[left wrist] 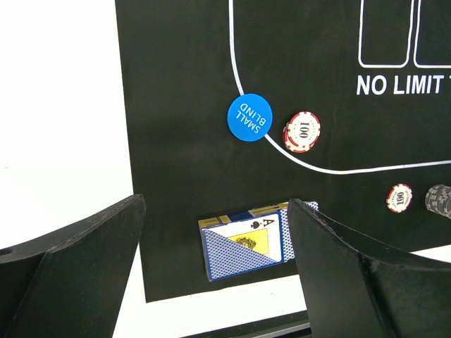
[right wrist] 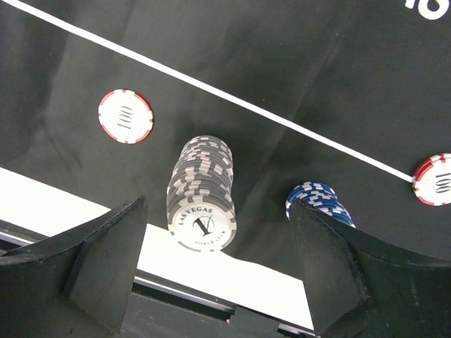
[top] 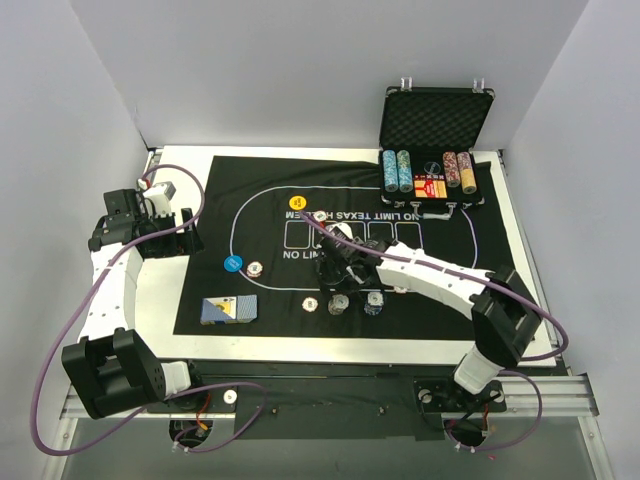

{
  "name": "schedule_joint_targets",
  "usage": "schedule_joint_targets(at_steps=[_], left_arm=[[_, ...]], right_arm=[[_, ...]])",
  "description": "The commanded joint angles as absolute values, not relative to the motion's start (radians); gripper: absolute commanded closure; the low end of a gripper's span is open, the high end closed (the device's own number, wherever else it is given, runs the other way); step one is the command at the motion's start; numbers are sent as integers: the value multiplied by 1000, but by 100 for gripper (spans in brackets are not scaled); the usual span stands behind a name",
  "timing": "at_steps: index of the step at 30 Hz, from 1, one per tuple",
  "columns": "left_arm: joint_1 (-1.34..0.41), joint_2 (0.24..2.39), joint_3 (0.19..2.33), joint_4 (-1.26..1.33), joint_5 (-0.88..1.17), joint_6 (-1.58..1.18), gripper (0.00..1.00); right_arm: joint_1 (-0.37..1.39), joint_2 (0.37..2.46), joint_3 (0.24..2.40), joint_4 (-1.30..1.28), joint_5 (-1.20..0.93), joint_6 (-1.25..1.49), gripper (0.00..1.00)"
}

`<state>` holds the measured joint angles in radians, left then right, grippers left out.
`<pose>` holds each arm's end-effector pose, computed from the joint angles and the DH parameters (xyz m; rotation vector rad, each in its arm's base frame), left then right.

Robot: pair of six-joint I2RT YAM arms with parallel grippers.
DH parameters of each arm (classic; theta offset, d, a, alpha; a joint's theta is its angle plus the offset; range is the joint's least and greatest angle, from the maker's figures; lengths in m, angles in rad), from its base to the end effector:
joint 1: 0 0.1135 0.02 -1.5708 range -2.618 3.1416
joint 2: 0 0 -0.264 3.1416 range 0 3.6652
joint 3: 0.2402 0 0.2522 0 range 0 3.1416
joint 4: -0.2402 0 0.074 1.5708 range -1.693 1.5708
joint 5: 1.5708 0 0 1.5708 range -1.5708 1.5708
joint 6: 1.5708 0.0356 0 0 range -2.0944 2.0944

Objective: Distribute texas hold em gaming equipment

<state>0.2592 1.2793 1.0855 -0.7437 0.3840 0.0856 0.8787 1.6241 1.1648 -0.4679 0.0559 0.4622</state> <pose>0.2541 0.0536 0.2918 -0.0566 2.4414 -0.3298 0.2223 0.2651 0.2347 -0.5065 2.5127 0.4748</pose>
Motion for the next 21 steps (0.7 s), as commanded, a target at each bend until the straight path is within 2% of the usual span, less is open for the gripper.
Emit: schedule_joint_targets(at_steps=[1, 10, 21], left_arm=[[264, 1272, 1095, -712, 416, 78, 7], [264, 1267, 1089, -712, 410, 81, 7], [264, 1258, 1091, -715, 410, 86, 7]], right_arm=[[907, 1647, 1178, -488, 63, 457, 24], [937, 1669, 1180, -492, 57, 460, 25], [942, 1692, 1178, -485, 57, 466, 37]])
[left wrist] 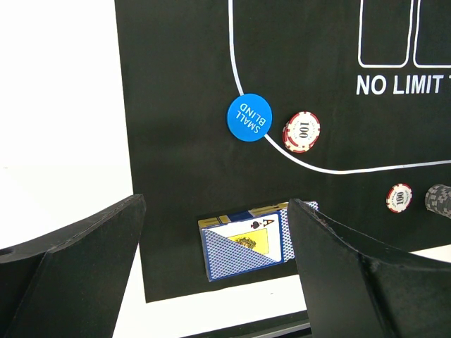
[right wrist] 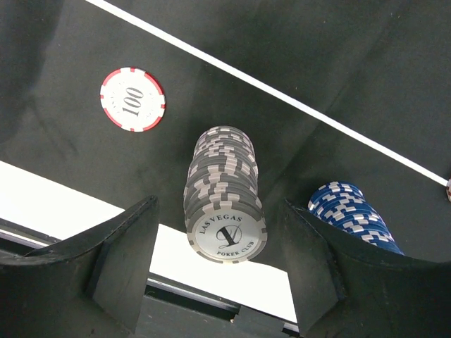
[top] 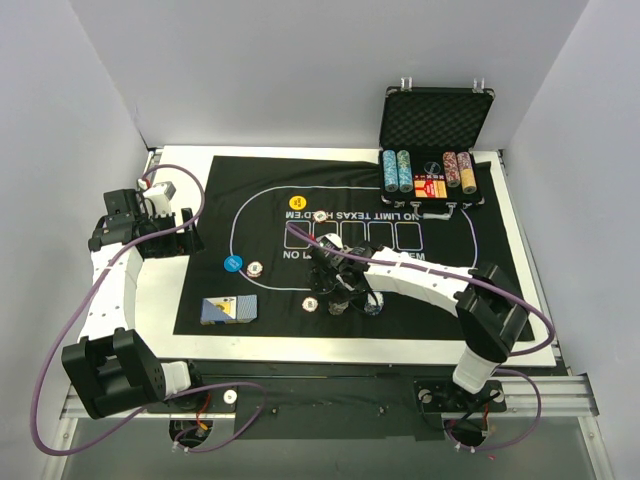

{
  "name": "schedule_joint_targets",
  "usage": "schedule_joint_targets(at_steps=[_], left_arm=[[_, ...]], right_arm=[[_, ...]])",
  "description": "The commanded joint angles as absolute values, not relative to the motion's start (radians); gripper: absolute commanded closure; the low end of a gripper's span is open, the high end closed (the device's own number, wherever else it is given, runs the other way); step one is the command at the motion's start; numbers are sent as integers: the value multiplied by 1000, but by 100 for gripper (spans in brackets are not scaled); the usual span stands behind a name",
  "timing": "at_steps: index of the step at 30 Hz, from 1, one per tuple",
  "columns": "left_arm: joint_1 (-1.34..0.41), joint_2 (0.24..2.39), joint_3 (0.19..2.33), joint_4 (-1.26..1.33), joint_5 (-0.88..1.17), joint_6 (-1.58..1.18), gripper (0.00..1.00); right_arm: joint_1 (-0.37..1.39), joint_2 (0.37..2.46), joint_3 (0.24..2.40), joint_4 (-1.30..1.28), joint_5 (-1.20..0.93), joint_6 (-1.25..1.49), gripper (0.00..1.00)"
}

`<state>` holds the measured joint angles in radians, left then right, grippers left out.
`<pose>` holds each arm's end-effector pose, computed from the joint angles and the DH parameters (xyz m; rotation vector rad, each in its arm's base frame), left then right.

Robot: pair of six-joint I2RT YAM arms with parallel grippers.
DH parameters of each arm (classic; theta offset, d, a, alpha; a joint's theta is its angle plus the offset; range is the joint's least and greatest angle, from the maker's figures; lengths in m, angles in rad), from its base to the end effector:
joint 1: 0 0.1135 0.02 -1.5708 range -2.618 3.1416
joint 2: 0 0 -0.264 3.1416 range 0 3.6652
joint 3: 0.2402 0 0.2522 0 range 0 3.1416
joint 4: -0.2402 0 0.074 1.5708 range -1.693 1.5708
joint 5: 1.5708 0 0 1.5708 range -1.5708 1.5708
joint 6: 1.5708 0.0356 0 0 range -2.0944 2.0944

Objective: Distribute texas hold em gaming equipment

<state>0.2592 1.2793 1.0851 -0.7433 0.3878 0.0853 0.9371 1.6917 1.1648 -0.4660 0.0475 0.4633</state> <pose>0.2541 0.0535 0.2917 -0.0554 2.4404 -0.3345 0.2107 0.2839 0.2125 -0.5998 2.5638 0.4565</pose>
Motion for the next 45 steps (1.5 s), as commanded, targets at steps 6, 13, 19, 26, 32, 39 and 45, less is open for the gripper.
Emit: schedule_joint_targets(at_steps=[6, 13, 19, 26, 32, 39, 45], left_arm=[[264, 1253, 1083, -716, 405, 90, 7], [264, 1250, 1086, -718, 397, 92, 7], [264, 1252, 1092, -719, 397, 94, 7], [265, 1256, 1094, -718, 396, 95, 7], [264, 1259, 1103, -721, 397, 92, 7], [264, 1275, 1106, -715, 396, 87, 7], [265, 1284, 1103, -712, 399, 83, 7]], right_arm=[[940, 1706, 1175, -485, 57, 465, 46], [934, 1697, 1177, -485, 61, 466, 58], [925, 1703, 1175, -483, 63, 457, 60], [916, 1671, 1221, -517, 66, 446, 67], [908, 1670, 1328, -577, 61, 433, 70], [913, 1848, 1543, -581, 26, 419, 71], [936, 2107, 1805, -580, -38, 426, 72]])
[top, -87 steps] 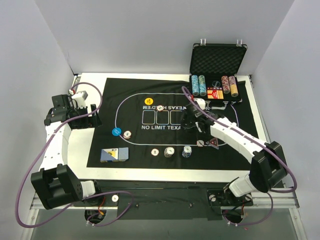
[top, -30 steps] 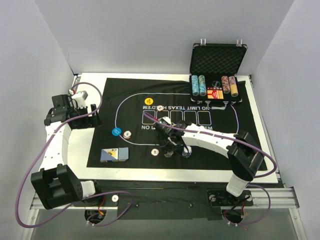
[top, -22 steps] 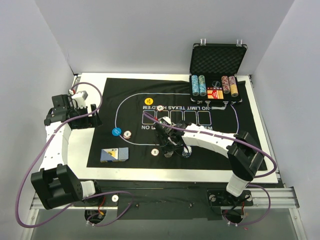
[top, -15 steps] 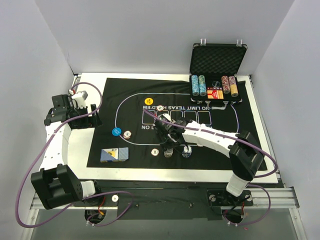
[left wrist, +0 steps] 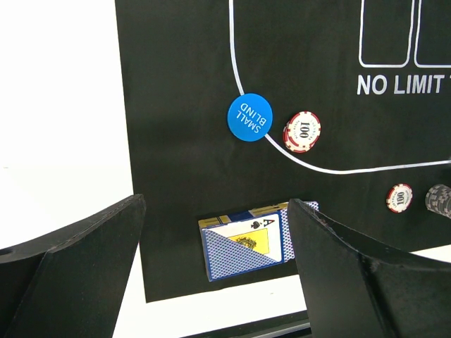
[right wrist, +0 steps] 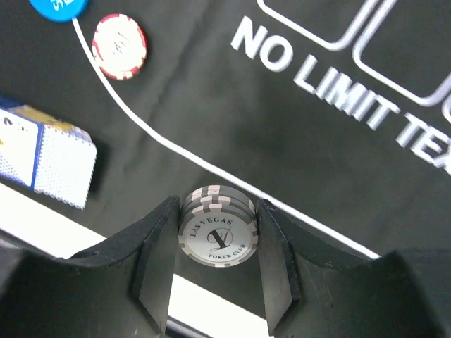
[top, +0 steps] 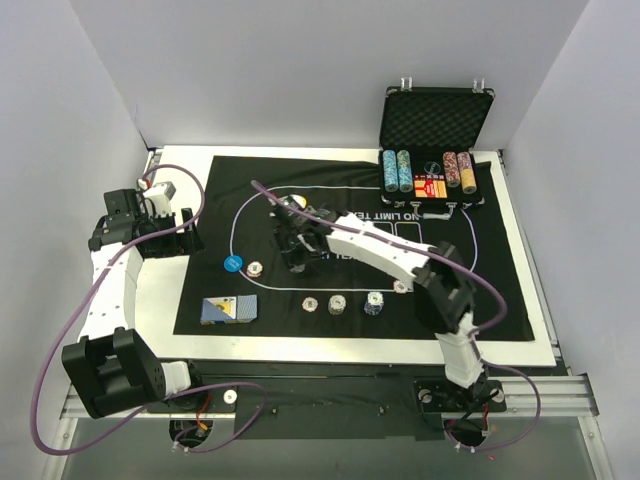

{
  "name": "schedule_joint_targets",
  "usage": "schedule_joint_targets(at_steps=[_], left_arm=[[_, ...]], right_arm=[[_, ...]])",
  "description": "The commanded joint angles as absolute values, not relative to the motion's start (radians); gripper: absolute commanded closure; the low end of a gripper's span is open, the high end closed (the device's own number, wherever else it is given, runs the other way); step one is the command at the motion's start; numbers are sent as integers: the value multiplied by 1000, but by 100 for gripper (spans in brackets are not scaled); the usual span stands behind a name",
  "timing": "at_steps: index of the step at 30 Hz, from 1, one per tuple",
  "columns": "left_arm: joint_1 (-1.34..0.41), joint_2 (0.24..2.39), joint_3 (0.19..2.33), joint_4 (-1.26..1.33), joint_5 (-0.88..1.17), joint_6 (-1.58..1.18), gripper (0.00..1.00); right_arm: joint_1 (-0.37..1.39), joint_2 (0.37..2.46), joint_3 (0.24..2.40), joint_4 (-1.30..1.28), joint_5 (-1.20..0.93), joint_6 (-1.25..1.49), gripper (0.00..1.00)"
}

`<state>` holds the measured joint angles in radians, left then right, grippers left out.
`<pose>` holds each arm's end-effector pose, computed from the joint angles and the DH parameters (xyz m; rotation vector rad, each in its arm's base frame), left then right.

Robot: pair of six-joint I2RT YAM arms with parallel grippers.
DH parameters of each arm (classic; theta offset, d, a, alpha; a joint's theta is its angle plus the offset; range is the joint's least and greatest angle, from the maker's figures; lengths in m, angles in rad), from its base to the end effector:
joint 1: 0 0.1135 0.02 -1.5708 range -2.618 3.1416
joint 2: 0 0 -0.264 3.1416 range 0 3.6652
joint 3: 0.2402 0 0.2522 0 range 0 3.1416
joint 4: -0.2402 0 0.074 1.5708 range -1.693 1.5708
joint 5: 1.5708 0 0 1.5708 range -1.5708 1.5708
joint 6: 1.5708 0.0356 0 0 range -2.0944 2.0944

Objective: Distribute texas hold em gaming equipment

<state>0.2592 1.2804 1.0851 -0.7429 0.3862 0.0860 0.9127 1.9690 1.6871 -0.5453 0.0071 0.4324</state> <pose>0.2544 0.0536 0.2915 -0.0554 2.4415 -0.3325 0.2745 0.3547 0.2657 -0.5889 2.4195 0.5980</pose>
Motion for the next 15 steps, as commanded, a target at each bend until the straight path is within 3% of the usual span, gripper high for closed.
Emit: schedule_joint_targets(at_steps=[1, 6, 15], left_arm=[[264, 1284, 1104, -712, 400, 83, 7], [264, 1285, 1111, -712, 403, 86, 7], [265, 1295, 1109, -709, 400, 100, 7]], right_arm=[[942, 2132, 1857, -580, -47, 428, 72], [954, 2301, 1991, -581, -69, 451, 73], [969, 2388, 2071, -563, -91, 460, 72]])
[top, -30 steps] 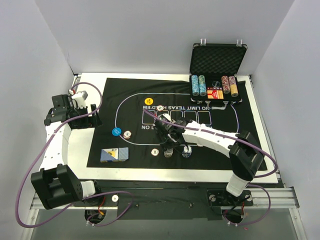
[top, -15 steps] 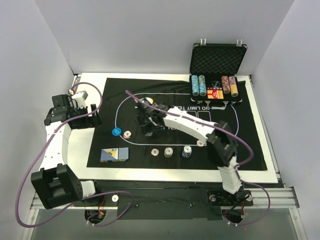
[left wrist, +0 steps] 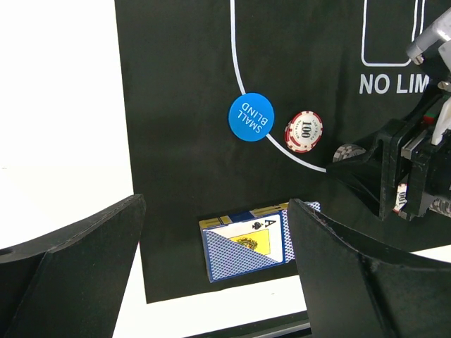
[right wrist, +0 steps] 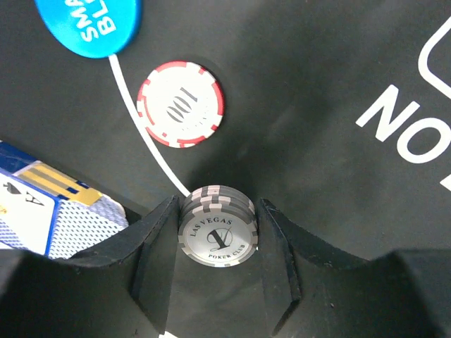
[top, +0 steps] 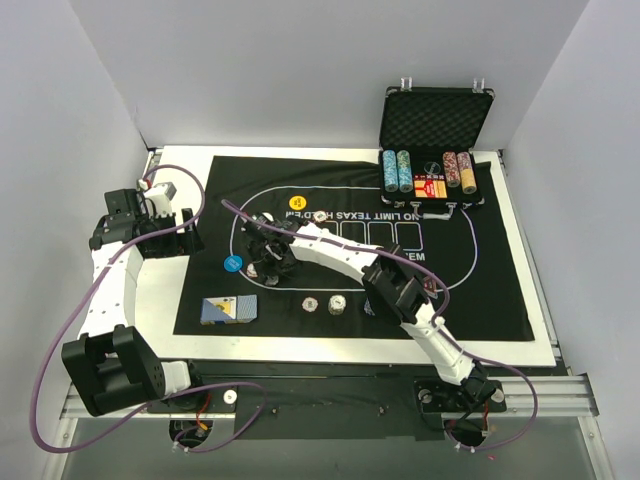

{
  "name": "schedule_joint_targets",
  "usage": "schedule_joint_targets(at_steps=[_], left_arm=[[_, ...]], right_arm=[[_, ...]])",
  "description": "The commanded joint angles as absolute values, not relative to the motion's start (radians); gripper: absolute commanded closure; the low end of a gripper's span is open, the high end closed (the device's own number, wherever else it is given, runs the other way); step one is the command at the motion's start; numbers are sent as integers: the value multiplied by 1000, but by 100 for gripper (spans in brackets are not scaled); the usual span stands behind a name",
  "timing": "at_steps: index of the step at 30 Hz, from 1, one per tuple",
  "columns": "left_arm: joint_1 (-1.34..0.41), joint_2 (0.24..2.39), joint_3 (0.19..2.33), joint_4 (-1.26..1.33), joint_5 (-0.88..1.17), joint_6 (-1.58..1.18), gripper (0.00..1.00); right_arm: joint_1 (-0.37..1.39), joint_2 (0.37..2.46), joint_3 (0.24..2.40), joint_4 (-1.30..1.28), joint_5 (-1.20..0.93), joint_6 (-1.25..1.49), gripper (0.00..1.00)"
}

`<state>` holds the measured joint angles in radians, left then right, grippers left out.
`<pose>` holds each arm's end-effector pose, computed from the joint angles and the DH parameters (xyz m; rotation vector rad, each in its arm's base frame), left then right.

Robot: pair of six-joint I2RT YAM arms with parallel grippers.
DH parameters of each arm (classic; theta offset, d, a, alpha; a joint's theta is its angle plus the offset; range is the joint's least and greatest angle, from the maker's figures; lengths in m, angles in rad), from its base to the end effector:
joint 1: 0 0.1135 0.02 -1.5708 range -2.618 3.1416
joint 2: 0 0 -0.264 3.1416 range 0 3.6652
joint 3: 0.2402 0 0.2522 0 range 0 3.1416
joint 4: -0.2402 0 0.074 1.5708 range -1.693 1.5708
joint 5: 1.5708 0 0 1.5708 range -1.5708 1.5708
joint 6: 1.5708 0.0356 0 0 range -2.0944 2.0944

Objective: Distribute texas hold em gaming equipment

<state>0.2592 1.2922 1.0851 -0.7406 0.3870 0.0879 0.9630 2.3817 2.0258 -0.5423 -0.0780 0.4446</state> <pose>0.2566 0.0541 0.2888 -0.0554 2.4499 -0.3360 0.3004 0.4368 0.1806 -0.7002 2.5025 0.6651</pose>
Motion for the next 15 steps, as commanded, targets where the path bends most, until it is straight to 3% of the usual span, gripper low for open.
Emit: schedule_joint_targets(at_steps=[1, 8, 15], left_arm=[[267, 1296, 1106, -707, 400, 101, 7], [265, 1289, 1089, -701, 399, 104, 7], [267, 1278, 1086, -703, 397, 103, 7]], right_arm=[[969, 2390, 2071, -560, -92, 460, 68], [966, 2378, 2065, -560, -100, 454, 41], [950, 2212, 1968, -565, -48, 417, 35]])
